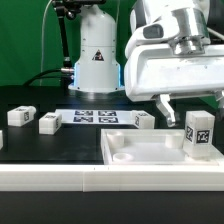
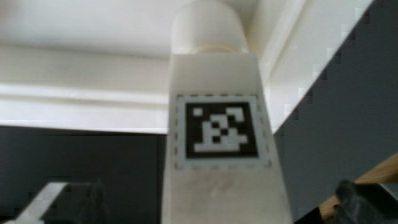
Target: Assemble one leg
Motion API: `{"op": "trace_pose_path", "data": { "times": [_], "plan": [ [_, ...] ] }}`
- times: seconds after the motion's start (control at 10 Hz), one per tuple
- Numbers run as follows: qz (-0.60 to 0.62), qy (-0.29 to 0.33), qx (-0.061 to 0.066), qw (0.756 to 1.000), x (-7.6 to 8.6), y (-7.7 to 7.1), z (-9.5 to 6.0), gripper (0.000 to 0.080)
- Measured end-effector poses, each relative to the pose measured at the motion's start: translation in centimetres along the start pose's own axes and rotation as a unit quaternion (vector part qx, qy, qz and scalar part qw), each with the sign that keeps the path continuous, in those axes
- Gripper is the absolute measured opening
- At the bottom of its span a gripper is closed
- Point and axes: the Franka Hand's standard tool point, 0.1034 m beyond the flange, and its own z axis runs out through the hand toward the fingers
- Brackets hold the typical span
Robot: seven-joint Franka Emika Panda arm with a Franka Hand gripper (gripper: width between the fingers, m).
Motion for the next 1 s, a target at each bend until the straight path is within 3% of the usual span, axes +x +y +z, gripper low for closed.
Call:
{"op": "trace_pose_path", "data": {
  "times": [0.2, 0.6, 1.0],
  "plan": [
    [0.000, -0.011, 0.002, 1.000, -0.2, -0.1, 0.1, 0.0648],
    [0.003, -0.148, 0.032, 0.989, -0.3, -0.7, 1.1, 0.0648],
    [0.014, -0.262, 0.053, 0.964, 0.4, -0.2, 0.8, 0.0648]
  ]
}}
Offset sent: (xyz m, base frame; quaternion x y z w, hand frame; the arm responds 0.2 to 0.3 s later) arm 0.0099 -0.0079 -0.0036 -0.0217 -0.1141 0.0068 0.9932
